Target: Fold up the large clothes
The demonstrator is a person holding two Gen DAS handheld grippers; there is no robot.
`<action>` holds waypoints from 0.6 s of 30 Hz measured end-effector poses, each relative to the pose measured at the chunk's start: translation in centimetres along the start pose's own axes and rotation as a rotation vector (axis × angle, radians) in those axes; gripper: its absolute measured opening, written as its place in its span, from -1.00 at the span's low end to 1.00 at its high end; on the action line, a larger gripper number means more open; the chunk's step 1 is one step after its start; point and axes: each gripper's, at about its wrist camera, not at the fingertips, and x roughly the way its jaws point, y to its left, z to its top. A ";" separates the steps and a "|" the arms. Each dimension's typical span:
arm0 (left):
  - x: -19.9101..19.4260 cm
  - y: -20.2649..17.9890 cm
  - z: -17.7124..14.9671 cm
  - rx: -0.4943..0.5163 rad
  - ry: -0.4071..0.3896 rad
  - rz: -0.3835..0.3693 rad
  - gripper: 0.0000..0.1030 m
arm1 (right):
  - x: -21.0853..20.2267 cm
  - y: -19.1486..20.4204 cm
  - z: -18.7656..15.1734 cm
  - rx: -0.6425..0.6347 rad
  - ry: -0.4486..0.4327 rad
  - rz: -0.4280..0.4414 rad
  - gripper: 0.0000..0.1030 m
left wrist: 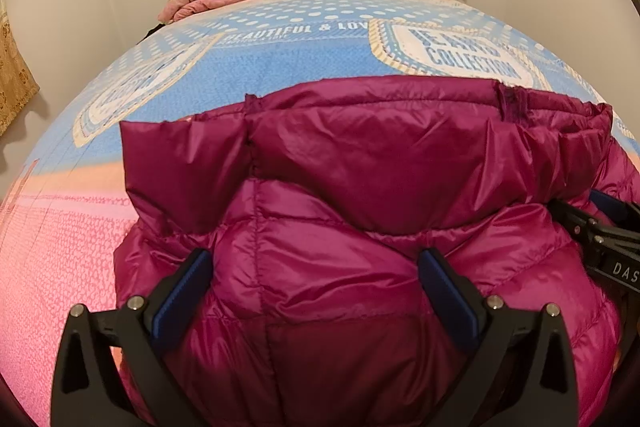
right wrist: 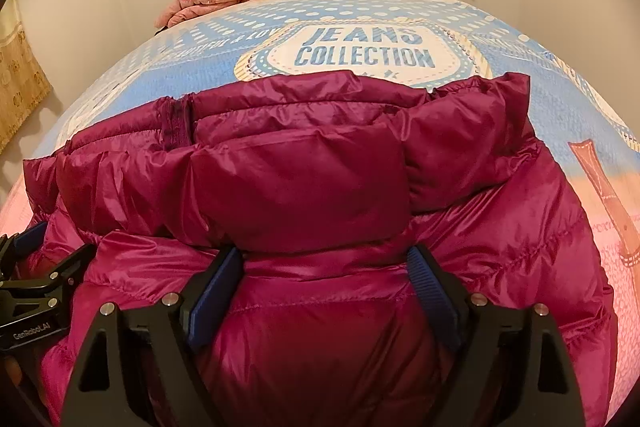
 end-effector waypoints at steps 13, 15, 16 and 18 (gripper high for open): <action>0.1 0.1 0.0 -0.002 0.006 -0.004 1.00 | 0.3 0.3 0.1 -0.015 0.008 -0.014 0.70; 0.1 0.1 0.0 -0.002 0.006 -0.002 1.00 | 0.3 0.3 0.1 -0.011 0.005 -0.010 0.70; 0.1 0.1 0.0 -0.002 0.006 -0.002 1.00 | 0.3 0.3 0.1 -0.013 0.006 -0.012 0.70; 0.1 0.1 0.0 -0.002 0.005 -0.002 1.00 | 0.3 0.4 0.1 -0.015 0.005 -0.015 0.71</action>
